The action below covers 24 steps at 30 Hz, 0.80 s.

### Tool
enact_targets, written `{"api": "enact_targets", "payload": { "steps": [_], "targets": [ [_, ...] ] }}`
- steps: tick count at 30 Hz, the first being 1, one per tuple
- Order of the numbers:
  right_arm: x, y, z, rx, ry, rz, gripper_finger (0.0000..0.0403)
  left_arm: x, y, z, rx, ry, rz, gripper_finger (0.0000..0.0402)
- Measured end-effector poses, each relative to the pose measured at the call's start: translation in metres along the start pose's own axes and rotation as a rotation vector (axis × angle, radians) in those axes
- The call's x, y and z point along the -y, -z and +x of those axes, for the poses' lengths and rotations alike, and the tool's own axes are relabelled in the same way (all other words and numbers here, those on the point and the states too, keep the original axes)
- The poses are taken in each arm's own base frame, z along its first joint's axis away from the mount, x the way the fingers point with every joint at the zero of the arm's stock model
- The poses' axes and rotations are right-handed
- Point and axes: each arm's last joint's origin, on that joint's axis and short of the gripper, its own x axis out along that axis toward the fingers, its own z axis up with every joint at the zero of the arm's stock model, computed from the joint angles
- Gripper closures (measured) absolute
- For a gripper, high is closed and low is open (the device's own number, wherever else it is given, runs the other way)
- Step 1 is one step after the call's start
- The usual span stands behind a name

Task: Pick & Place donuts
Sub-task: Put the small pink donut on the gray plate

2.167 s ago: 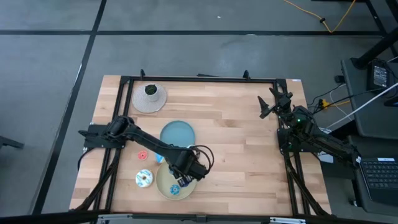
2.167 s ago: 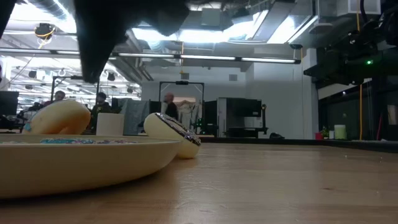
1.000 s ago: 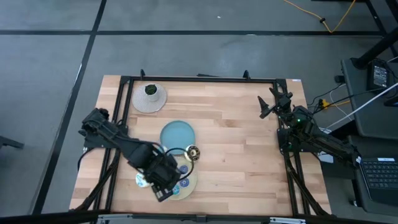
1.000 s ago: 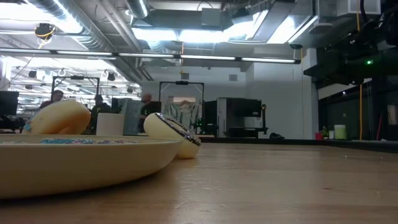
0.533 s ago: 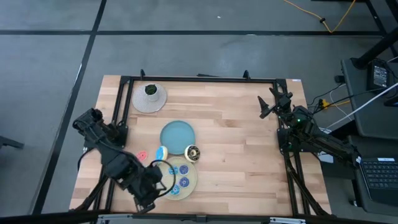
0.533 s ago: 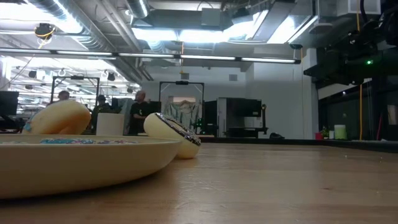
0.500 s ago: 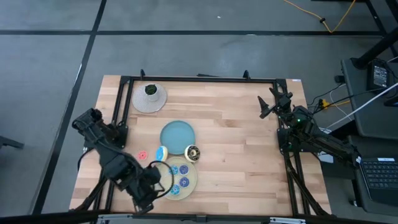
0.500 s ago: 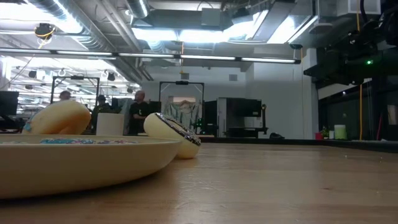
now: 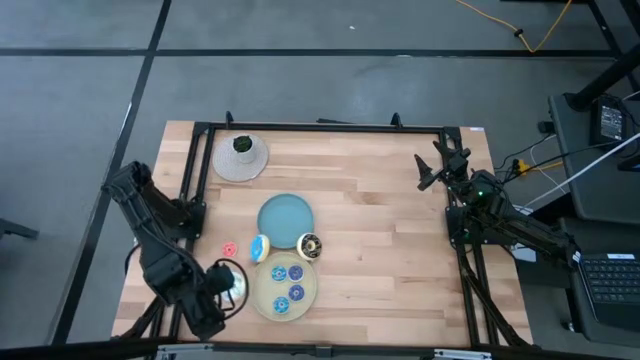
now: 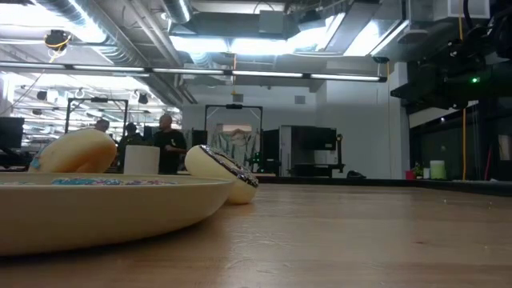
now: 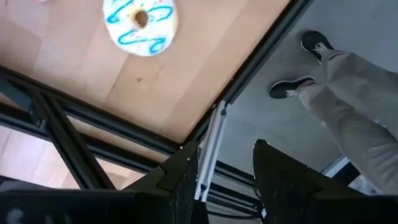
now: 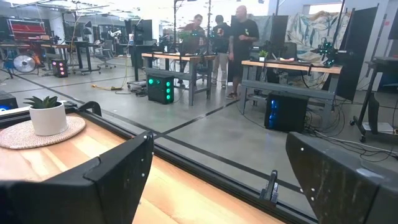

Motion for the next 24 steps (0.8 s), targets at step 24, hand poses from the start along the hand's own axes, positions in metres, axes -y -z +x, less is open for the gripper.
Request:
{"api": "enact_targets", "payload": {
  "steps": [24],
  "targets": [
    [0.0, 0.0, 0.0, 0.001, 0.0, 0.0, 0.0038, -0.093, -0.015, 0.018, 0.043, -0.055, -0.035, 0.0256]
  ]
}}
